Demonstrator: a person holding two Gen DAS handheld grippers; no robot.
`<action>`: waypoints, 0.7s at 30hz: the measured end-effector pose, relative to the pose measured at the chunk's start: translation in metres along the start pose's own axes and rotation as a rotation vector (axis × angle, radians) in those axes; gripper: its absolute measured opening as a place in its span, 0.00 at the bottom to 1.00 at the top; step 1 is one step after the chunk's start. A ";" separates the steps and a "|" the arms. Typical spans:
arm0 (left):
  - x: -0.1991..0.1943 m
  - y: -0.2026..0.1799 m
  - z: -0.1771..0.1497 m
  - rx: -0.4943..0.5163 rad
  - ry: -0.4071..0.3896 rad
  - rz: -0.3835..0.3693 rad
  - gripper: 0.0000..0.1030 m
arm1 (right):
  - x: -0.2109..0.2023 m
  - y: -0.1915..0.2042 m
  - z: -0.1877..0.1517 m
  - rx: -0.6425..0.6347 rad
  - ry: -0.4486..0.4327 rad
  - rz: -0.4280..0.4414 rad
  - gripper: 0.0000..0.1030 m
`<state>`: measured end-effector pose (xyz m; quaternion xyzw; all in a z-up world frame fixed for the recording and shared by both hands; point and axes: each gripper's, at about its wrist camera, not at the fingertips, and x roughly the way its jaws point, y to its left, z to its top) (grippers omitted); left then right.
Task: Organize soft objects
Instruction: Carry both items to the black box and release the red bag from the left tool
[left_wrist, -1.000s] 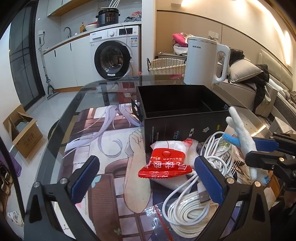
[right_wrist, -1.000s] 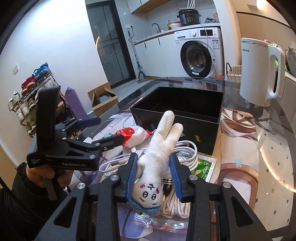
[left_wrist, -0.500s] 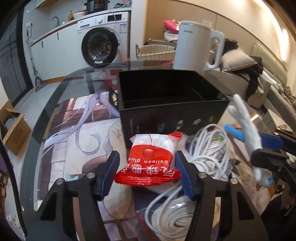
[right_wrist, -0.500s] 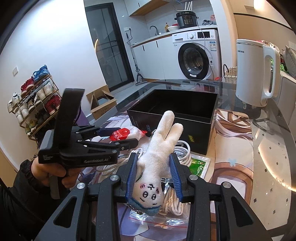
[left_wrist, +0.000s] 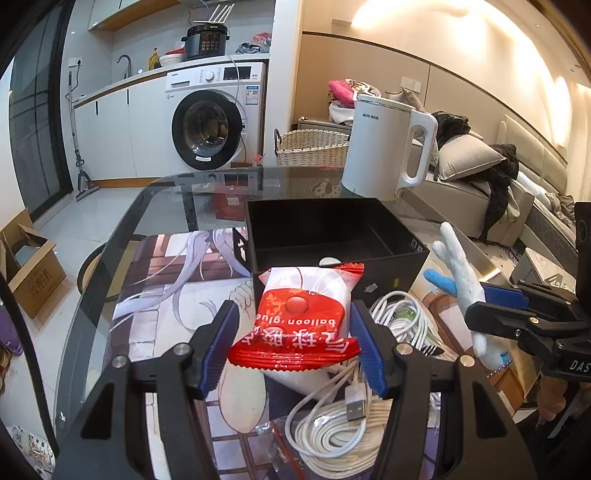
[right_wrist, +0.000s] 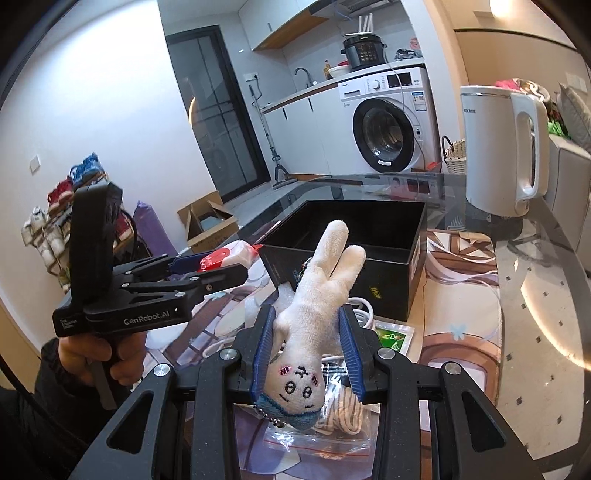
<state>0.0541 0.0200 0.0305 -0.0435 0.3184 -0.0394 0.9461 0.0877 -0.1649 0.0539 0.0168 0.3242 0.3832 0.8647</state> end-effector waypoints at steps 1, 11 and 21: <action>0.000 0.000 0.001 -0.002 -0.005 0.000 0.59 | 0.000 0.001 0.001 -0.006 -0.003 -0.006 0.34; 0.004 -0.003 0.029 0.008 -0.046 0.003 0.59 | 0.000 0.005 0.030 -0.038 -0.054 -0.057 0.34; 0.026 -0.006 0.061 0.025 -0.073 0.023 0.59 | 0.017 -0.008 0.072 -0.042 -0.103 -0.093 0.34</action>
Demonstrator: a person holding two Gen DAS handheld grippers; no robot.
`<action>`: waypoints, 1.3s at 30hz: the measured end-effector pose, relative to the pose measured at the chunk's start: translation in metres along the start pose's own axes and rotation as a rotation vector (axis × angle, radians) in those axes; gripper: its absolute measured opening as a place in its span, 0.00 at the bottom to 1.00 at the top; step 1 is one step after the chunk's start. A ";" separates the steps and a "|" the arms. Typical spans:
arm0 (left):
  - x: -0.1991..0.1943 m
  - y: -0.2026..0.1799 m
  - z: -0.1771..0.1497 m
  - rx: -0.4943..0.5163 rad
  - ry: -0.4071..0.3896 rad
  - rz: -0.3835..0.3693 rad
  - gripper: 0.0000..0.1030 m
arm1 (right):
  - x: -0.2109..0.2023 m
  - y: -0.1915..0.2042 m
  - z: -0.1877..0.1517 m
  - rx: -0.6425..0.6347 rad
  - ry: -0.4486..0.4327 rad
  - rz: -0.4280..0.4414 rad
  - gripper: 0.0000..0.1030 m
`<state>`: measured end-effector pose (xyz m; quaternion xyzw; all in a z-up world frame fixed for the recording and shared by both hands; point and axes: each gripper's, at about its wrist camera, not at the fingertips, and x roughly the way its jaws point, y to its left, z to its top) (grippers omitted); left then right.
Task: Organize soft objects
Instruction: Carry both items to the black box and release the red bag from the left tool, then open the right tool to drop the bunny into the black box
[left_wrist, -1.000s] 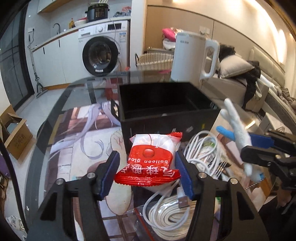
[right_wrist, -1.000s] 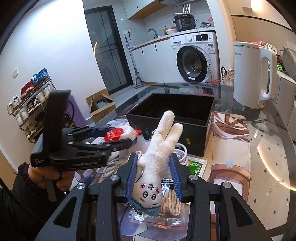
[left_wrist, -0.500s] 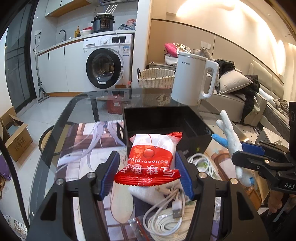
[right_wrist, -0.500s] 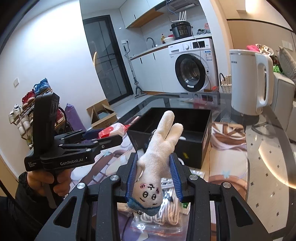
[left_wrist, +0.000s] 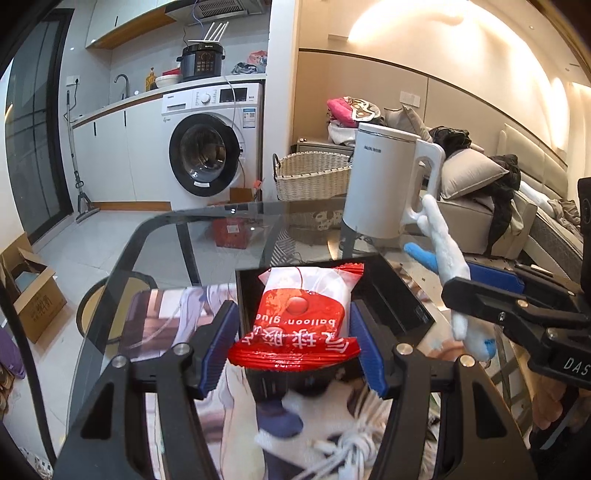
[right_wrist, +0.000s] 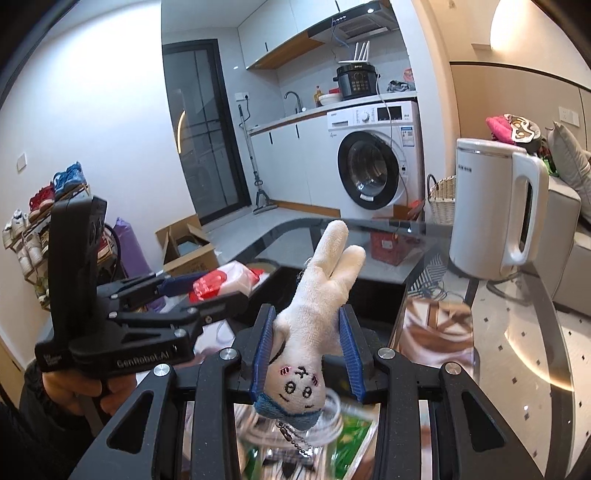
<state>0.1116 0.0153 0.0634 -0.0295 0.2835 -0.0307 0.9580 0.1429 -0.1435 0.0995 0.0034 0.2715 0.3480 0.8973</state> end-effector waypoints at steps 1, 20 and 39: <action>0.003 0.001 0.002 0.000 -0.003 0.006 0.59 | 0.002 -0.001 0.003 0.002 -0.008 -0.003 0.34; 0.049 0.008 0.007 0.001 0.013 0.054 0.59 | 0.062 -0.014 0.018 -0.044 0.005 -0.094 0.34; 0.038 0.012 0.002 -0.015 -0.004 0.103 0.95 | 0.040 -0.025 -0.011 -0.103 0.015 -0.192 0.79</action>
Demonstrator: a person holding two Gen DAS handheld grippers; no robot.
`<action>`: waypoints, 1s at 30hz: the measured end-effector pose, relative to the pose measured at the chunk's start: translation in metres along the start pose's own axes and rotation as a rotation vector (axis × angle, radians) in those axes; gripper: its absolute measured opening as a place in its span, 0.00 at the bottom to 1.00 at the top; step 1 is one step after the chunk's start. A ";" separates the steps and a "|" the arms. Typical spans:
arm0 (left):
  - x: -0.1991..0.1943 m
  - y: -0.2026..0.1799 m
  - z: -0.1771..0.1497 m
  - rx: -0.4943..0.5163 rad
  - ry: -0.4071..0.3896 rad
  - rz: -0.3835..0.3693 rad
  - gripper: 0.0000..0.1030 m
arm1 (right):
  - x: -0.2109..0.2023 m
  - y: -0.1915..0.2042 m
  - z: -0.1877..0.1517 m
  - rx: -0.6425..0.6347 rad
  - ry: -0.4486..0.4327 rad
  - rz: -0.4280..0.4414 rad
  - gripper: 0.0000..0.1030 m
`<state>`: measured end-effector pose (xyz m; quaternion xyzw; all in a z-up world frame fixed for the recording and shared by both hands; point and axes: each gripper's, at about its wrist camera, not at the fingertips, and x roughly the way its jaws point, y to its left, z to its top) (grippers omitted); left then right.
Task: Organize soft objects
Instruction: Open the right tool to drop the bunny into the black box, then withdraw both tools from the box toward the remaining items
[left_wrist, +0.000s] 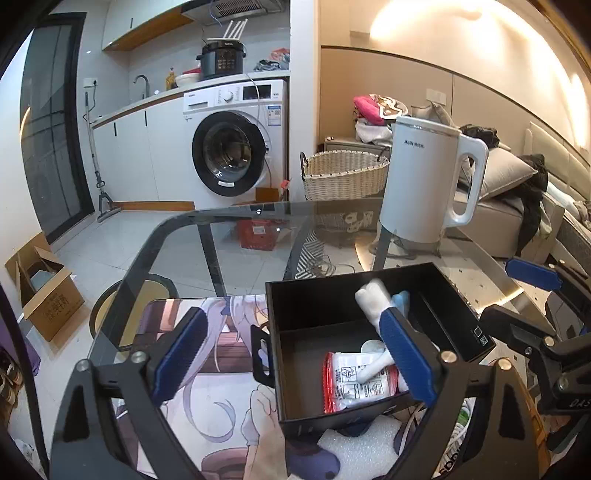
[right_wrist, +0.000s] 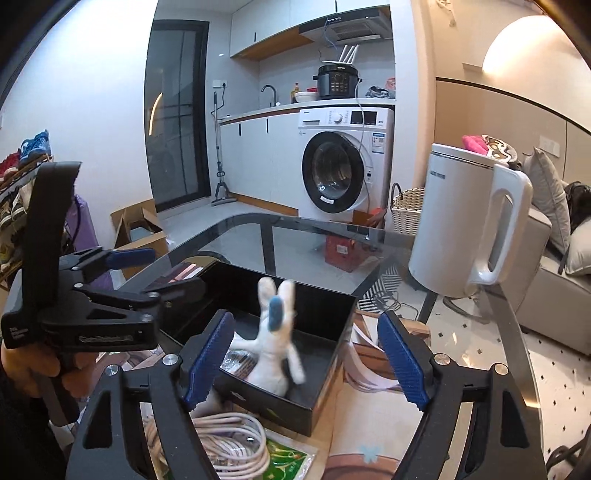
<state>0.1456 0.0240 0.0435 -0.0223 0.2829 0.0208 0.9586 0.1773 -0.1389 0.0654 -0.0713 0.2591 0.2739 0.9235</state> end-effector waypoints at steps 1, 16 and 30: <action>-0.002 0.000 -0.001 0.000 0.000 0.001 0.96 | -0.001 0.000 -0.001 0.000 0.001 0.000 0.80; -0.028 0.004 -0.017 0.000 -0.006 0.031 1.00 | -0.009 0.008 -0.009 0.001 0.042 0.070 0.98; -0.058 -0.007 -0.031 0.028 -0.029 0.029 1.00 | -0.032 0.021 -0.027 -0.008 0.081 0.086 1.00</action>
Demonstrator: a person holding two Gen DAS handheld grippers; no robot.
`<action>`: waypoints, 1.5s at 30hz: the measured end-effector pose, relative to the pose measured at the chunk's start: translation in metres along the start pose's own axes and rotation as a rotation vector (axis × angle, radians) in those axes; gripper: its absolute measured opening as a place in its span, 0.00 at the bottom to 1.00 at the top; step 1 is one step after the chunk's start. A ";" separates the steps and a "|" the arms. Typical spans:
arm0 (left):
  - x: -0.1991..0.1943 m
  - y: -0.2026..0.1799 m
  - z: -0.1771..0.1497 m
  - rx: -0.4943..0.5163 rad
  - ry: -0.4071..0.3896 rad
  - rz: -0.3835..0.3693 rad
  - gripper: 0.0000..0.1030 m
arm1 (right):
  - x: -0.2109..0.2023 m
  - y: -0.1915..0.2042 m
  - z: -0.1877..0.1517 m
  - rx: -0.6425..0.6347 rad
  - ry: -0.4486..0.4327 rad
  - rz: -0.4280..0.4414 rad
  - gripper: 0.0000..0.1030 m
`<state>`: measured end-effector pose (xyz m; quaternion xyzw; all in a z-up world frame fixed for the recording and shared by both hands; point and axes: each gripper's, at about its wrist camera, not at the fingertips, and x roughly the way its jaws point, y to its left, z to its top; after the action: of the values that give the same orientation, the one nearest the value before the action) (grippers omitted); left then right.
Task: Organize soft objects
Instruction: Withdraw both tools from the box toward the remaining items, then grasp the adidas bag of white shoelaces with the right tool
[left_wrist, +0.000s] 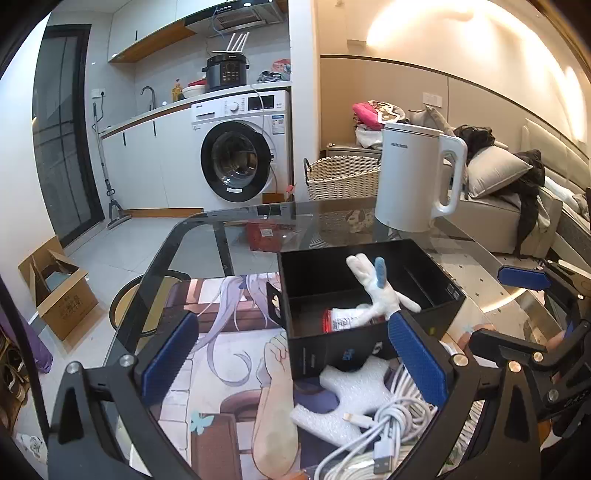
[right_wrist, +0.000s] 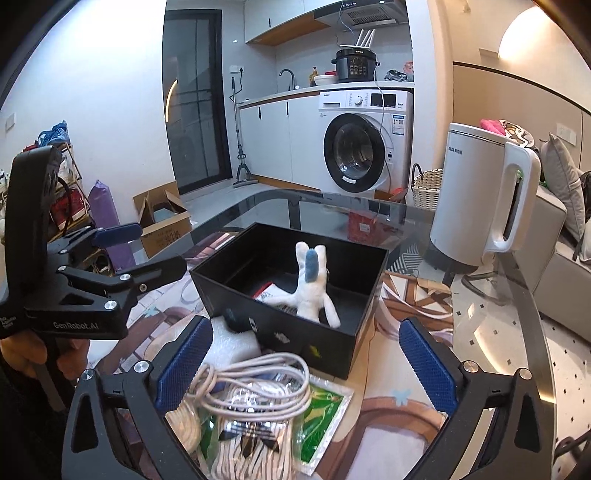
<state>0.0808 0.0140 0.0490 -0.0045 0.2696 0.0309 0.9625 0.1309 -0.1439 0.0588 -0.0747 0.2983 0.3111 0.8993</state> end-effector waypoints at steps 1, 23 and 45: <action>-0.001 -0.001 -0.001 0.003 0.002 -0.001 1.00 | -0.001 0.000 -0.002 0.001 0.005 0.000 1.00; 0.003 -0.023 -0.043 0.089 0.122 -0.093 1.00 | -0.005 -0.002 -0.063 0.036 0.225 0.050 1.00; 0.009 -0.011 -0.045 0.061 0.149 -0.101 1.00 | 0.026 0.023 -0.069 -0.028 0.322 0.065 0.93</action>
<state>0.0660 0.0024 0.0058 0.0088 0.3409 -0.0265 0.9397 0.0998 -0.1339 -0.0112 -0.1264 0.4363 0.3280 0.8283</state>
